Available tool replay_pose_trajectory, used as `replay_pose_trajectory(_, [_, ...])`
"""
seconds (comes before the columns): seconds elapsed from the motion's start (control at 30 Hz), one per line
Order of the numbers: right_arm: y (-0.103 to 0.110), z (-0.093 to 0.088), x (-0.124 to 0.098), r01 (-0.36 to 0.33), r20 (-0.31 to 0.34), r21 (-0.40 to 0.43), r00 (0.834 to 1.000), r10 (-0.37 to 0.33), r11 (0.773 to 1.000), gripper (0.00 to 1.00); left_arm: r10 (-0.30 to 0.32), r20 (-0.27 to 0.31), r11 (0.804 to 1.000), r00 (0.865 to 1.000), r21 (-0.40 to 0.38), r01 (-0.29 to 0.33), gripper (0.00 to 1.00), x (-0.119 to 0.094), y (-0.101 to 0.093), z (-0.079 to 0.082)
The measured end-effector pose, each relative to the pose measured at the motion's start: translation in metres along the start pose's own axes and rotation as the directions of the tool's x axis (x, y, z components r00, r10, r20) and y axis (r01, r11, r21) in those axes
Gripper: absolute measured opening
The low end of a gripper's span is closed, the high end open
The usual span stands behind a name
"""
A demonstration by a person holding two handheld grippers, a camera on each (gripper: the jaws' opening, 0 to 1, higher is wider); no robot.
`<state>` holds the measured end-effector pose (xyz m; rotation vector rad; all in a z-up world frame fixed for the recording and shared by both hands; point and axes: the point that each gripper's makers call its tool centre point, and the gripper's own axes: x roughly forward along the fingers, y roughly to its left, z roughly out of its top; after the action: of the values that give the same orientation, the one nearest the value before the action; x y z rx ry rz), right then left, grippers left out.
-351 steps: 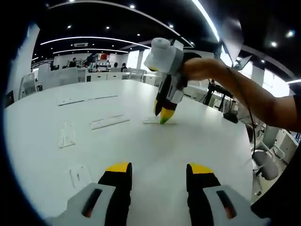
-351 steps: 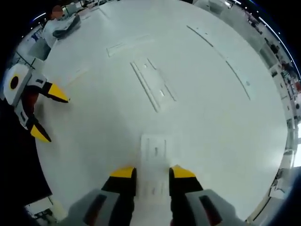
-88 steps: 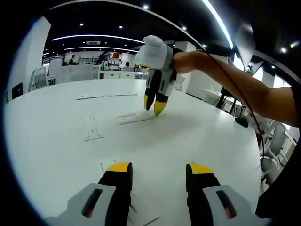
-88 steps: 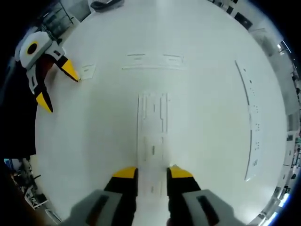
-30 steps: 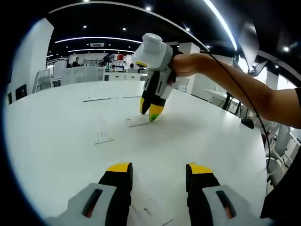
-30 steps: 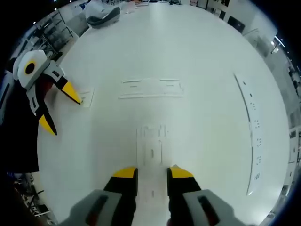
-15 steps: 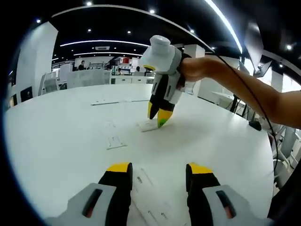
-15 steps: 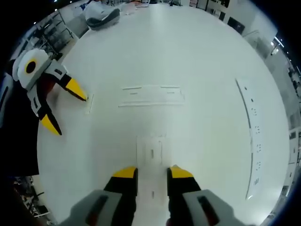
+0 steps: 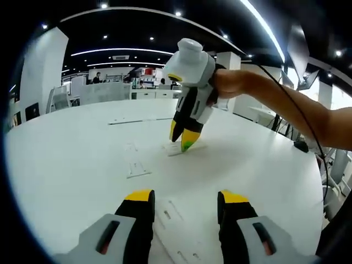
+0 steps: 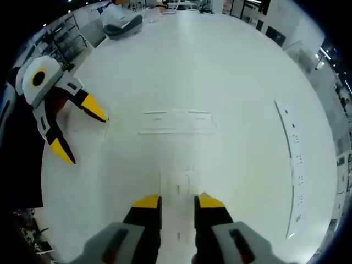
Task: Locate the socket holder cover, grip the socket holder cover, clip it into the socket holder slot.
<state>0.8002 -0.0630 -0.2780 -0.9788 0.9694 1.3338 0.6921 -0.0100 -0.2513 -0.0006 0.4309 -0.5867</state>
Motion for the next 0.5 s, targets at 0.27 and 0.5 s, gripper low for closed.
replay_pose_trajectory(0.27, [0.001,0.002,0.000,0.015,0.051,-0.031,0.999,-0.014,0.999,0.26,0.001,0.000,1.000,1.000,-0.001,-0.001,0.46,-0.001,0.001,-0.001])
replay_pose_trajectory(0.5, [0.004,-0.005,-0.014,0.016,0.181,0.052,0.983,-0.025,0.999,0.29,-0.005,-0.005,1.000,1.000,-0.005,0.005,0.46,0.000,-0.002,-0.002])
